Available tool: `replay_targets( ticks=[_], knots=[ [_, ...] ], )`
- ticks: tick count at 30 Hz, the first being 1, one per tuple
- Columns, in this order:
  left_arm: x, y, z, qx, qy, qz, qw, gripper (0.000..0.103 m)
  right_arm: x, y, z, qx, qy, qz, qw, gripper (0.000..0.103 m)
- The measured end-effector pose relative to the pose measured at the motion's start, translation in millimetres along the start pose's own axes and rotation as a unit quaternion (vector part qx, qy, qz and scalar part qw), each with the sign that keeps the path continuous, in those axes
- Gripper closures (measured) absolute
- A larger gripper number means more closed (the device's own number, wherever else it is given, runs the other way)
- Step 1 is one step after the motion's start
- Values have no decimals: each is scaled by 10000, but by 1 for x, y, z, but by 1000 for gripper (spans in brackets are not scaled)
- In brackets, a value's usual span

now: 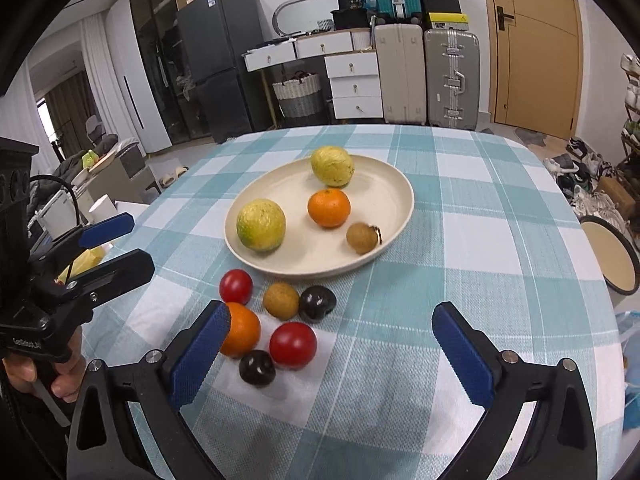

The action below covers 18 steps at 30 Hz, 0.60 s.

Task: Organize fruits
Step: 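Withdraw both grippers and move the left gripper toward the large orange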

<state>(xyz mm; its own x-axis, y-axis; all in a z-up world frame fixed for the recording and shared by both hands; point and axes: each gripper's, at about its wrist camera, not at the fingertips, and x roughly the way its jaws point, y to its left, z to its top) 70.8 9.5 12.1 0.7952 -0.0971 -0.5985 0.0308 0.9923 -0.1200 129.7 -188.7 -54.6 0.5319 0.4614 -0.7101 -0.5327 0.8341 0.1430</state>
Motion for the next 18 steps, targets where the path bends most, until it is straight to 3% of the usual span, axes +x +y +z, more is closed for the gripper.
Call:
replay_targets(
  ticks=[18],
  knots=[
    [26,-6,-17,132,244,33,9996,1,22,-9,-17,229,451,-185,9985,0]
  ],
)
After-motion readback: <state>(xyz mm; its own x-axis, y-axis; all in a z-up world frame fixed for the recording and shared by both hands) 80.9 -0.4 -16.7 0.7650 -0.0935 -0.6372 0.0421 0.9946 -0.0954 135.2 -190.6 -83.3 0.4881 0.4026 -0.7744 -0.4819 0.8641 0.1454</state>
